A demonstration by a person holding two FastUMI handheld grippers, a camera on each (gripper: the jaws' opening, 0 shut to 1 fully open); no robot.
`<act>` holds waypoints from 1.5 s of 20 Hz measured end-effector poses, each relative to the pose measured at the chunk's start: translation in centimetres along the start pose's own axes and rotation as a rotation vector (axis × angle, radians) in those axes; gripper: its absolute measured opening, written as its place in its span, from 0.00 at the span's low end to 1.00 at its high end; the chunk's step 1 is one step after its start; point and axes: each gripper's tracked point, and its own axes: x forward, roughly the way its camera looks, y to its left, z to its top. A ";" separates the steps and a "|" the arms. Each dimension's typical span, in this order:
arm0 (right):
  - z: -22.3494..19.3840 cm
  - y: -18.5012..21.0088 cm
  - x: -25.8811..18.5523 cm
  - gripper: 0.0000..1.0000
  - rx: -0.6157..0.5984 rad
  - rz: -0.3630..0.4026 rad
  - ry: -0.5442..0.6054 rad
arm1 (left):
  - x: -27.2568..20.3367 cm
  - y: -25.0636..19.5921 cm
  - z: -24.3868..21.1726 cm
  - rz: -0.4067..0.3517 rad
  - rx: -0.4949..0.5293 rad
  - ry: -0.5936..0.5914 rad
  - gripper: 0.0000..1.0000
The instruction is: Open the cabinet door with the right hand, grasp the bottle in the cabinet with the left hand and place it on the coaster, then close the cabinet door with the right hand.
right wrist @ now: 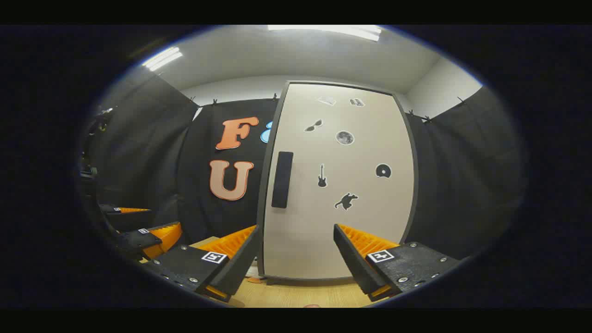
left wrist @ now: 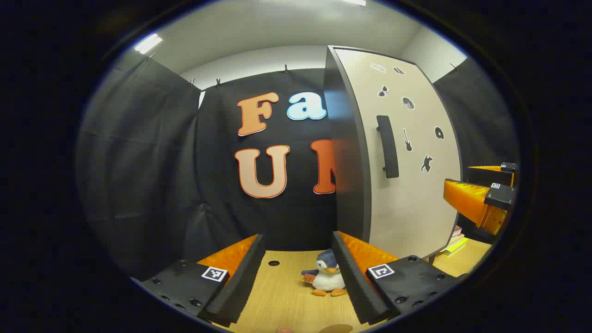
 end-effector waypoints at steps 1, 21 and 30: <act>0.0 0.2 0.1 0.95 0.005 -0.001 -0.002 | 0.2 -0.1 0.1 -0.011 0.005 0.001 0.94; 0.3 2.2 1.9 0.95 -0.025 0.015 0.011 | 1.0 -0.9 -0.3 -0.057 -0.085 0.032 0.95; 2.6 2.9 8.4 0.95 -0.011 0.007 -0.006 | 1.7 -0.6 -0.4 -0.014 -0.081 0.043 0.95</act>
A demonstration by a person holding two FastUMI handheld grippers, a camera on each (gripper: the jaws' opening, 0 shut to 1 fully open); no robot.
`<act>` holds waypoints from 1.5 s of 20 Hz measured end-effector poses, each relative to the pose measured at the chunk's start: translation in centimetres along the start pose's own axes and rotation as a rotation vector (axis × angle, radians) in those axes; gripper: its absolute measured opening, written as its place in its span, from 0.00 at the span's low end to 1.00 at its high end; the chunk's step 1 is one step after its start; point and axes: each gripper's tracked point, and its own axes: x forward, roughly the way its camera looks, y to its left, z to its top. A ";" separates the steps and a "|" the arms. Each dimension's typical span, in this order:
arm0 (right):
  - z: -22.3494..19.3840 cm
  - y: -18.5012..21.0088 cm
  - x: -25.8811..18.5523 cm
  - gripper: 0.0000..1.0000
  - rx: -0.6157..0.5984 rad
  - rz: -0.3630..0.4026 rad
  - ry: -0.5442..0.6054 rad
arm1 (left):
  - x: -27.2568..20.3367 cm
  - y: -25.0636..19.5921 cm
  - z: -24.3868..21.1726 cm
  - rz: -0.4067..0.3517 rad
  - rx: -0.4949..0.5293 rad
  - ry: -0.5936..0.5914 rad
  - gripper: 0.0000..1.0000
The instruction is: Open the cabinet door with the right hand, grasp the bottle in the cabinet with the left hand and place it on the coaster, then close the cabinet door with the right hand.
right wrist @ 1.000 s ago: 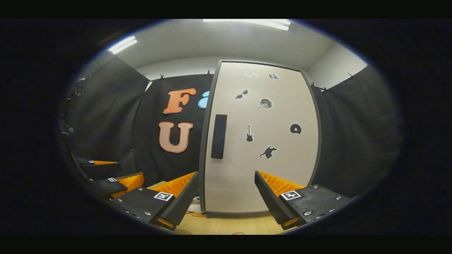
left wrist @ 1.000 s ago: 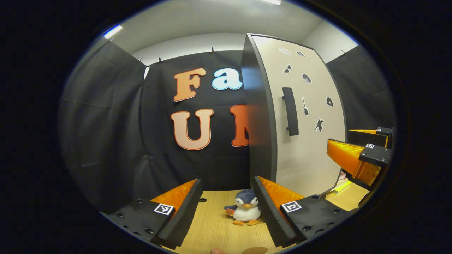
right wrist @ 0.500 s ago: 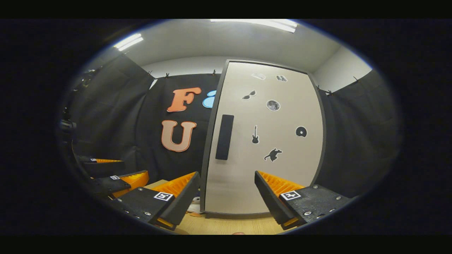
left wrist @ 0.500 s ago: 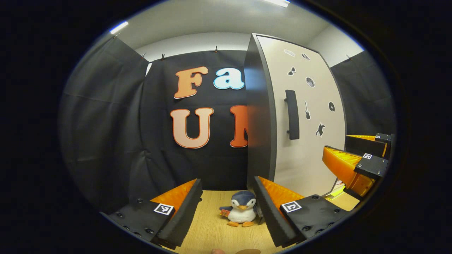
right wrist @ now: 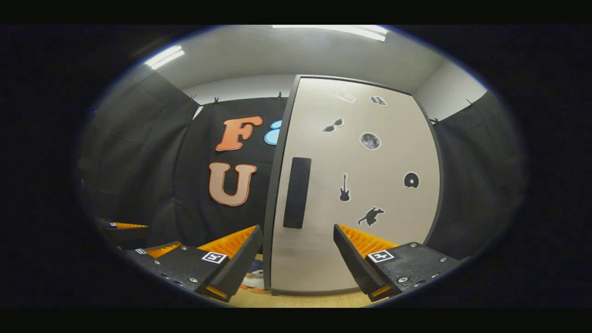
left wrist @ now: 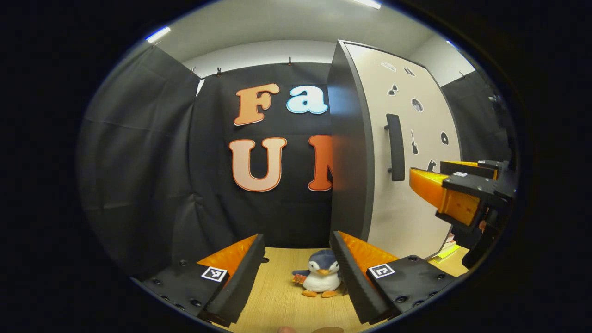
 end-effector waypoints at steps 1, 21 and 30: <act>-0.1 0.2 0.9 0.94 0.008 0.003 0.007 | 0.0 -0.1 0.0 -0.001 0.000 0.001 0.95; 0.0 0.3 8.3 0.29 0.162 -0.103 0.073 | 2.3 1.7 -1.7 -0.078 -0.034 0.058 0.95; 0.4 -0.3 6.7 0.21 0.128 -0.107 0.059 | 2.7 3.1 -0.9 -0.028 -0.028 0.048 0.93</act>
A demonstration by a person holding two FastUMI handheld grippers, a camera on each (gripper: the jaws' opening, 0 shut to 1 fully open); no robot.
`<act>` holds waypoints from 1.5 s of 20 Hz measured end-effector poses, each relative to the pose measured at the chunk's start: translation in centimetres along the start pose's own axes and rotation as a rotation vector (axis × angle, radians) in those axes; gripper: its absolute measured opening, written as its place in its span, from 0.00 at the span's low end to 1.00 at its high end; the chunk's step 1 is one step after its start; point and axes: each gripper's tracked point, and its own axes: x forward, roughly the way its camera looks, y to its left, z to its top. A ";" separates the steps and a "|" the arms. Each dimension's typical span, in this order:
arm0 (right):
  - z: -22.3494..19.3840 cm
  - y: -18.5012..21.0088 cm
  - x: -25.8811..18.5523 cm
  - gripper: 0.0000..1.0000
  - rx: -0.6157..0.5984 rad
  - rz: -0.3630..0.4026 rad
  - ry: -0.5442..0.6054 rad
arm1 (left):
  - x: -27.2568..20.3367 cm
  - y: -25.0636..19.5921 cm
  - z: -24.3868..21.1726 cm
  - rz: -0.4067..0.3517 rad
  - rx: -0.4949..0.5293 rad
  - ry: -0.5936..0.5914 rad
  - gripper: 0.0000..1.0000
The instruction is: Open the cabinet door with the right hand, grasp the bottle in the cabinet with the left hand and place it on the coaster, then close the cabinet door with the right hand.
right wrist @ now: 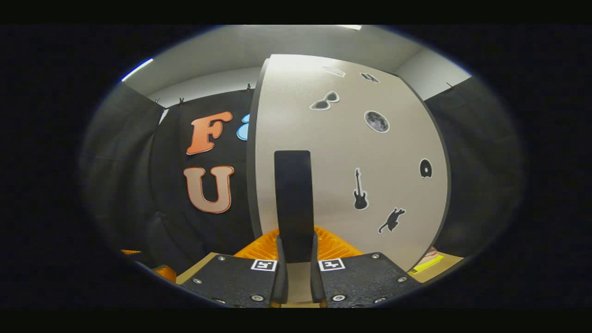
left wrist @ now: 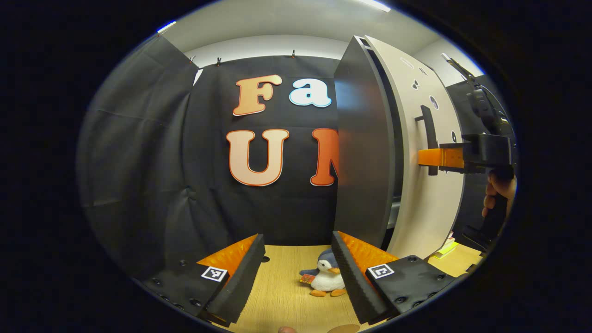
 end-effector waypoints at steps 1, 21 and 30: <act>0.0 -0.1 -0.2 0.15 0.011 0.014 -0.006 | -0.5 -0.1 0.3 0.014 0.001 0.000 0.93; 1.0 -5.4 -5.6 0.19 0.102 0.088 -0.029 | -12.1 -15.6 4.1 0.028 -0.017 -0.069 0.92; 1.2 -9.0 -6.4 0.14 0.087 -0.011 -0.025 | -11.5 -22.2 6.0 -0.049 0.002 -0.106 0.93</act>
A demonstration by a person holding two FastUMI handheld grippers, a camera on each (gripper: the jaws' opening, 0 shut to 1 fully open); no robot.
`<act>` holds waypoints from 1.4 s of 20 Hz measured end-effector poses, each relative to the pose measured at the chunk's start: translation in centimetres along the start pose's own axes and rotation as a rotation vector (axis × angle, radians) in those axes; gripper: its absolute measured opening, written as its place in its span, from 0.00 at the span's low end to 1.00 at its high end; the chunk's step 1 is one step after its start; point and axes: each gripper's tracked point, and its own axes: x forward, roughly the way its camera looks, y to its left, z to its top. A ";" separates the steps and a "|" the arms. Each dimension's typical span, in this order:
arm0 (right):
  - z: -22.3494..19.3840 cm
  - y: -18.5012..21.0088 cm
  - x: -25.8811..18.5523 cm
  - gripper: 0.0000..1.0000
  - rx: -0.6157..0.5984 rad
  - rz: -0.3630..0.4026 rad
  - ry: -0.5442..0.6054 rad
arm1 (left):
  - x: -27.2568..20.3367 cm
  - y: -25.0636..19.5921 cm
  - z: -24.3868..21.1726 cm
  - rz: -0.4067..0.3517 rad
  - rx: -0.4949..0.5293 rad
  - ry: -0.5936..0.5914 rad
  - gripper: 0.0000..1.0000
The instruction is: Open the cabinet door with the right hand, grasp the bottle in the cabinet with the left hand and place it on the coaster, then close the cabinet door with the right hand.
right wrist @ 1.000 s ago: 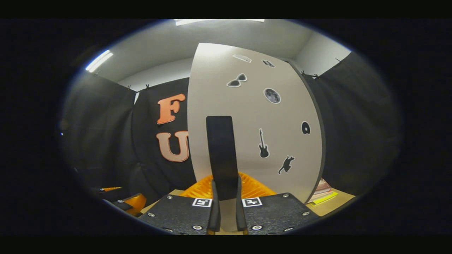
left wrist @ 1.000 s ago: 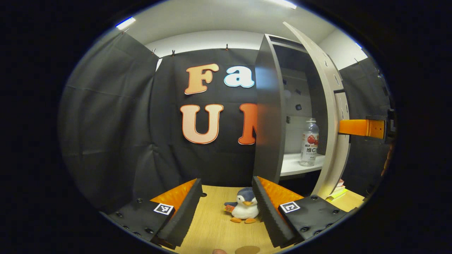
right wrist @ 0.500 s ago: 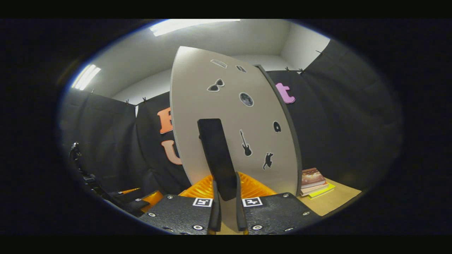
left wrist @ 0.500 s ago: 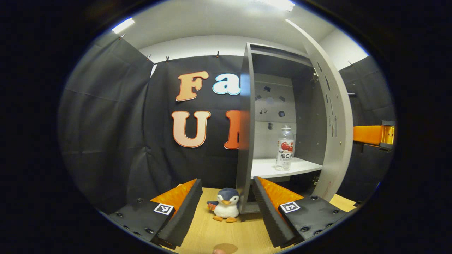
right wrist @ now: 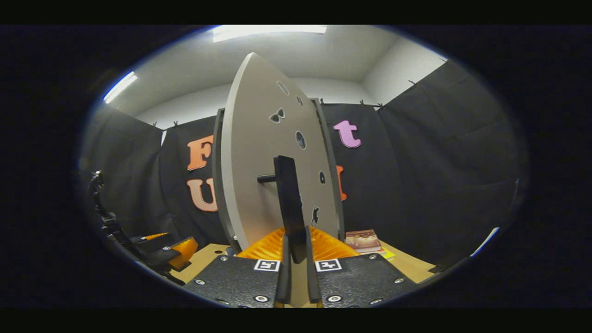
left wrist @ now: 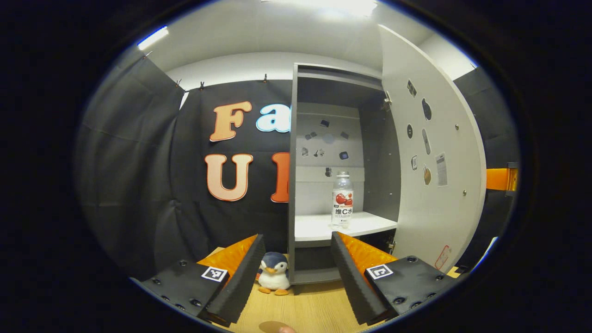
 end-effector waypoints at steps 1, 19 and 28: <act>0.1 -0.3 0.0 0.13 0.000 -0.012 -0.002 | 0.0 -0.4 -0.1 -0.006 -0.001 0.000 0.93; 0.2 -5.4 -0.3 0.03 -0.081 -0.090 0.019 | 0.0 -5.8 -1.4 -0.068 0.018 0.034 0.93; 0.2 -8.7 -2.3 0.05 -0.179 -0.231 0.052 | -0.9 -5.6 -1.6 -0.067 0.017 0.045 0.93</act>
